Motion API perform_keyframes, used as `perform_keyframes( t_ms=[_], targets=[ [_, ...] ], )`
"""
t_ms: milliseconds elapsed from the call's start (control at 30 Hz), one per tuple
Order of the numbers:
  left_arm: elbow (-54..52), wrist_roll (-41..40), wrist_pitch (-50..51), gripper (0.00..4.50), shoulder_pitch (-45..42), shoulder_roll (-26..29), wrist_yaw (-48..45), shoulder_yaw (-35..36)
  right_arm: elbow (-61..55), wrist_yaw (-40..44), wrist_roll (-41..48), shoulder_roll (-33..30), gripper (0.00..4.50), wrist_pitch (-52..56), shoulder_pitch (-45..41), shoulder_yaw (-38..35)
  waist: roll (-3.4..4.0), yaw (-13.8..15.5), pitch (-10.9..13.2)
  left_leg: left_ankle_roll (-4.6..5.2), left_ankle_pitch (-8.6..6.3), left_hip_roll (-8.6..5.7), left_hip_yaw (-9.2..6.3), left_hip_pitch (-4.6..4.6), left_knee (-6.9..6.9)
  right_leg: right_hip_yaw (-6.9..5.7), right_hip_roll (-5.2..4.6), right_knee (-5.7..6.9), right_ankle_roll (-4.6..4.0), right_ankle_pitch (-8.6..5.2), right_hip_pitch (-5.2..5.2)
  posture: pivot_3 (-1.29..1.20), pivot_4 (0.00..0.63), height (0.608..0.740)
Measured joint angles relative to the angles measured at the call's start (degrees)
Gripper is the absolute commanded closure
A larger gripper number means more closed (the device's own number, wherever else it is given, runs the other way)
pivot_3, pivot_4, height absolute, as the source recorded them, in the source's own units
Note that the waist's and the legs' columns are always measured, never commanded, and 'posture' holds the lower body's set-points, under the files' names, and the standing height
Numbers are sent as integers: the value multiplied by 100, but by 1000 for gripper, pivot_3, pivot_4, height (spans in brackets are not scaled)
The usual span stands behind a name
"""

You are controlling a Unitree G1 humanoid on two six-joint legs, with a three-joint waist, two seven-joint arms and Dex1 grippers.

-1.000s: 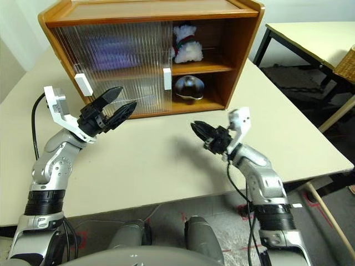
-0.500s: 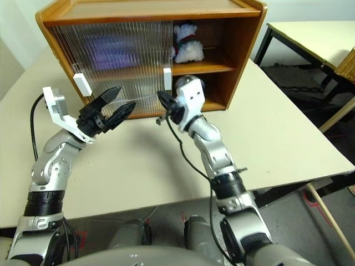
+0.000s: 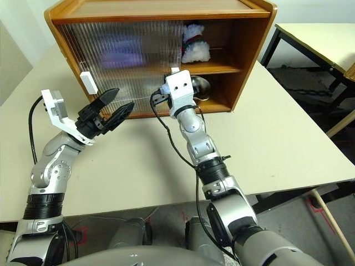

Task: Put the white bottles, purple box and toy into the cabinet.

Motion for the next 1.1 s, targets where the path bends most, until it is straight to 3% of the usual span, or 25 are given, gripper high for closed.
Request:
perform_keyframes(
  t_ms=[200, 400, 767, 933, 1100],
  targets=[
    [-30, 1, -5, 0, 16, -33, 20, -6, -443, -903, -417, 18, 4493, 49, 420, -56, 0, -5, 0, 11, 6, -5, 0, -4, 0, 2, -7, -2, 8, -5, 0, 121, 0, 740],
    [-25, 1, -5, 0, 6, -49, 4, -17, -555, -1546, -448, -48, 4493, 250, 496, -626, 0, -31, 0, 15, 9, -4, 0, -2, 0, 2, -4, -1, 9, -7, 1, 93, 0, 740],
    [102, 2, -5, 0, -208, -83, -96, -114, 44, -2323, -304, -351, 4493, 344, 376, -1415, 1, -223, 1, 18, 11, -4, 1, -2, 0, 7, 0, -2, 11, -8, 3, 76, 0, 740],
    [105, 5, -5, 0, -211, -83, -131, -123, 26, -2079, -135, -508, 4493, 293, 370, -1516, 1, -340, 1, 19, 11, 0, -1, 1, -3, 11, 6, -2, 21, -15, 4, 83, 0, 740],
    [109, 13, -10, 0, -213, -84, -144, -120, -979, -613, 402, -543, 4493, 266, 1077, -954, 3, -321, 2, 19, 11, 1, -6, 3, -7, 8, 6, -1, 37, -27, 7, 90, 0, 740]
  ],
)
